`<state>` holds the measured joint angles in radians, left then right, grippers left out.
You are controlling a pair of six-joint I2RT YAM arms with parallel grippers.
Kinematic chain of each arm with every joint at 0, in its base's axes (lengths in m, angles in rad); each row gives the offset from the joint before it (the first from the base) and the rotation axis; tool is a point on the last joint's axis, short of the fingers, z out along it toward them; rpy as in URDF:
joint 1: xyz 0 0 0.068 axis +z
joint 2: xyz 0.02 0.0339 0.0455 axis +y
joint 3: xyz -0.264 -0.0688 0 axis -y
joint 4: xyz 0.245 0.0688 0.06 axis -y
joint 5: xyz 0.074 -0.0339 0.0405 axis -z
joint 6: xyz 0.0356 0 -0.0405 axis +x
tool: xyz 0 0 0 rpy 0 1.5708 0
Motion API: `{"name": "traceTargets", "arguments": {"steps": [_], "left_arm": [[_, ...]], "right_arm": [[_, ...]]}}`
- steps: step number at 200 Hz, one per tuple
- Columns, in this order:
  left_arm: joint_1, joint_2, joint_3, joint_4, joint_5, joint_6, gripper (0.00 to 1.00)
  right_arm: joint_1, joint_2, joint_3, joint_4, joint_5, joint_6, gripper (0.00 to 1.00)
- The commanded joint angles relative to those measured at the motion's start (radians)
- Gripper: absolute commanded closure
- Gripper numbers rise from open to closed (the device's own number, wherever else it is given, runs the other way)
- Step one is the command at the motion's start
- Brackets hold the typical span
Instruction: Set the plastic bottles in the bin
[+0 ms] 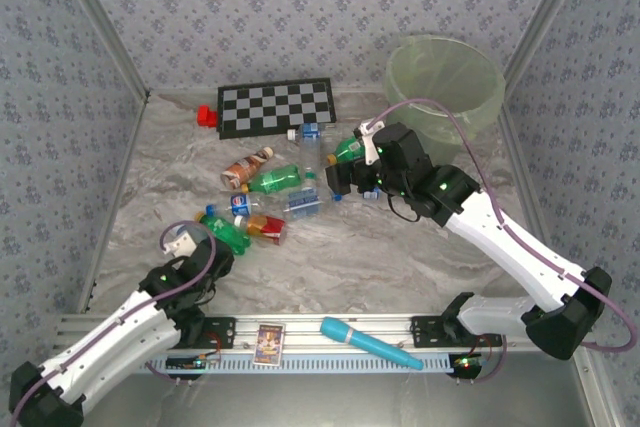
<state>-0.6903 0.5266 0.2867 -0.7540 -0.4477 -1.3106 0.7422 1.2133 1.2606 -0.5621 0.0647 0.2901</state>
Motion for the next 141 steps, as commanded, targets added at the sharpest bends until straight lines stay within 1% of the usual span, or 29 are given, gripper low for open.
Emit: {"name": "traceTargets", "arguments": {"steps": [1,27,49,60,65,71,80,103,119,141], "left_arm": [[0.035,0.008,-0.026,0.061,0.046,0.002,0.34],[0.082,0.009,-0.056,0.134,0.077,0.032,0.31],[0.106,0.007,-0.062,0.163,0.085,0.073,0.32],[0.119,0.006,-0.061,0.162,0.087,0.093,0.37],[0.125,0.003,-0.060,0.159,0.089,0.100,0.42],[0.132,-0.001,-0.056,0.152,0.093,0.107,0.47],[0.135,-0.014,-0.045,0.131,0.093,0.115,0.51],[0.135,-0.064,-0.018,0.081,0.071,0.128,0.52],[0.135,-0.106,0.011,0.014,0.056,0.143,0.51],[0.135,-0.156,0.054,-0.015,0.054,0.178,0.52]], "right_arm": [[0.005,-0.025,-0.006,0.010,0.018,-0.014,0.00],[0.008,-0.026,-0.001,0.005,0.014,-0.013,0.00],[0.011,-0.026,-0.001,0.002,0.015,-0.009,0.00],[0.013,-0.026,-0.001,0.002,0.015,-0.005,0.01],[0.014,-0.026,-0.002,0.002,0.015,-0.005,0.01],[0.014,-0.026,-0.002,0.002,0.015,-0.003,0.01],[0.016,-0.026,-0.001,0.002,0.015,-0.001,0.00],[0.020,-0.026,-0.003,0.004,0.020,0.003,0.00],[0.022,-0.026,-0.003,0.008,0.018,0.006,0.00],[0.023,-0.027,-0.003,0.014,0.010,0.012,0.00]]}}
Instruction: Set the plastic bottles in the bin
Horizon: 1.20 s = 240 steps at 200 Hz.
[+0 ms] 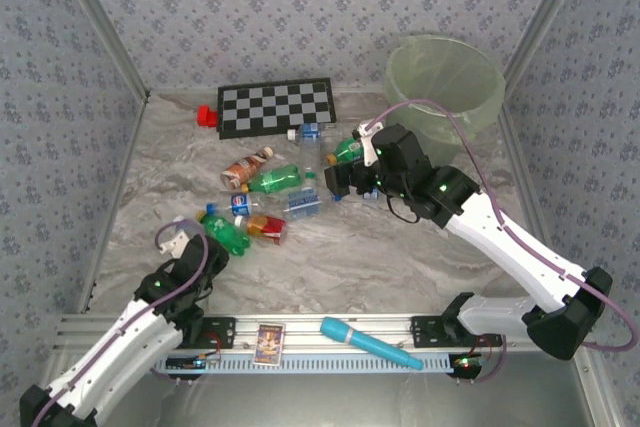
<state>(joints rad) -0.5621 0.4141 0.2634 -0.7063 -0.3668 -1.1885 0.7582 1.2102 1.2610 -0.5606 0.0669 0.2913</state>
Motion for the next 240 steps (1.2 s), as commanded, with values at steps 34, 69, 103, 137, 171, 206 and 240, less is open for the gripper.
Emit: {"name": "traceTargets", "arguments": {"steps": [34,69,103,137,171,206,240], "left_arm": [[0.007,-0.046,0.168,-0.011,0.006,0.217,0.51],[0.006,-0.028,0.233,0.127,0.101,0.414,0.50],[0.003,0.000,0.265,0.276,0.294,0.543,0.50],[-0.057,0.071,0.296,0.377,0.422,0.625,0.50],[-0.187,0.133,0.306,0.471,0.420,0.662,0.50],[-0.289,0.201,0.326,0.534,0.409,0.675,0.51],[-0.362,0.247,0.361,0.554,0.383,0.694,0.52]], "right_arm": [[0.009,-0.024,-0.005,0.031,-0.030,0.030,0.00],[0.008,-0.034,-0.012,0.049,-0.060,0.055,0.01],[0.008,-0.059,-0.034,0.096,-0.075,0.084,0.00],[-0.005,-0.078,-0.059,0.164,-0.217,0.090,0.01],[-0.024,-0.062,-0.060,0.222,-0.314,0.131,0.14],[-0.037,-0.011,-0.060,0.267,-0.392,0.193,0.27],[-0.039,0.079,-0.019,0.258,-0.474,0.234,0.31]]}}
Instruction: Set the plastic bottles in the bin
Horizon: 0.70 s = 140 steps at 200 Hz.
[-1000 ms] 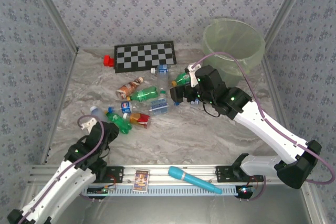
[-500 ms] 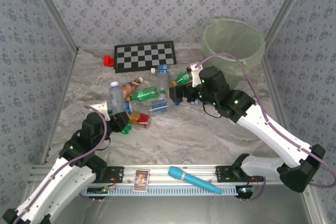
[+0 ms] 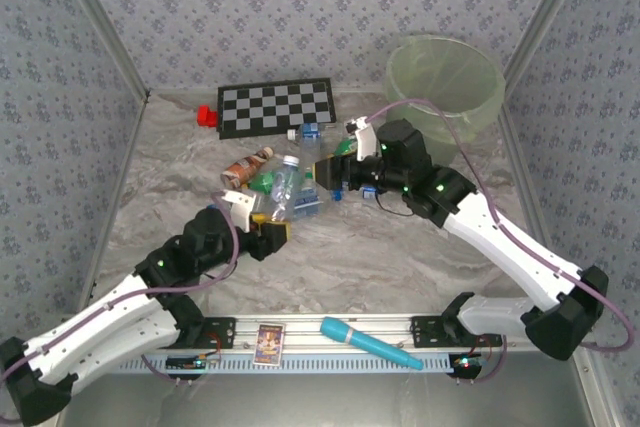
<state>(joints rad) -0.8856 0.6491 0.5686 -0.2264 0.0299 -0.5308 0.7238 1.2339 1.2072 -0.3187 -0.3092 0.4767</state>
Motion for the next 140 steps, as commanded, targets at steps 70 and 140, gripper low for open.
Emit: {"name": "traceTargets", "arguments": {"steps": [70,140], "left_arm": [[-0.094,0.056,0.083,0.089,-0.020,0.051,0.52],[-0.110,0.071,0.088,0.101,-0.015,0.050,0.53]], "right_arm": [[-0.011,0.093,0.009,0.130,-0.136,0.120,0.36],[-0.049,0.080,-0.006,0.184,-0.121,0.145,0.38]]}}
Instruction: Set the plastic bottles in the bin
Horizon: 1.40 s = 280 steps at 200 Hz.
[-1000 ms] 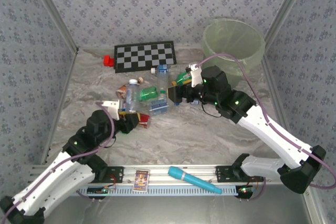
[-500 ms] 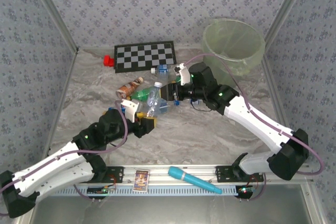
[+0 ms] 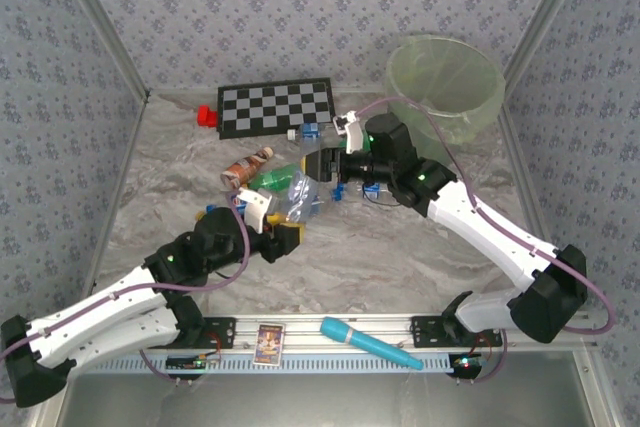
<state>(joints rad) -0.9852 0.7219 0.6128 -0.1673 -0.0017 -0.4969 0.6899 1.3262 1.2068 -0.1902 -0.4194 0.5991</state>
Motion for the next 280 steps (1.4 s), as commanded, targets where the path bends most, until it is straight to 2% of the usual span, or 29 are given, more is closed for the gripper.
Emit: {"name": "traceTargets", "arguments": {"steps": [1,73,97,125,150,159,169,172,213,254,280], "left_arm": [[-0.010,-0.002,0.044,0.042,0.017,0.016,0.53],[-0.015,0.001,0.051,0.043,0.002,0.019,0.53],[-0.015,0.001,0.048,0.048,-0.001,0.017,0.52],[-0.015,0.009,0.048,0.052,0.000,0.017,0.51],[-0.015,0.011,0.050,0.043,-0.010,0.014,0.36],[-0.015,0.008,0.049,0.038,-0.018,0.011,0.23],[-0.015,0.006,0.049,0.034,-0.027,0.006,0.03],[-0.015,0.003,0.048,0.033,-0.028,0.006,0.01],[-0.015,-0.035,0.026,0.026,-0.060,0.003,0.00],[-0.015,-0.078,-0.015,0.015,-0.095,0.001,0.00],[-0.015,-0.094,-0.034,0.021,-0.092,0.003,0.00]], "right_arm": [[-0.017,-0.013,-0.006,0.056,-0.011,0.022,0.38],[0.005,0.033,0.005,0.017,-0.055,0.038,0.46],[0.009,0.029,0.007,-0.015,-0.054,0.005,0.61],[-0.006,0.000,-0.006,-0.014,-0.039,0.006,0.65],[-0.027,-0.036,-0.006,-0.016,-0.023,0.005,0.66],[-0.040,-0.050,-0.006,-0.021,-0.016,0.007,0.66],[-0.057,-0.064,-0.003,-0.028,-0.013,0.011,0.68],[-0.061,-0.070,-0.003,-0.029,-0.012,0.011,0.68],[-0.196,-0.146,0.027,-0.088,0.001,0.015,0.68],[-0.414,-0.206,0.146,-0.215,0.068,-0.020,0.69],[-0.554,-0.203,0.220,-0.235,0.098,0.006,0.68]]}}
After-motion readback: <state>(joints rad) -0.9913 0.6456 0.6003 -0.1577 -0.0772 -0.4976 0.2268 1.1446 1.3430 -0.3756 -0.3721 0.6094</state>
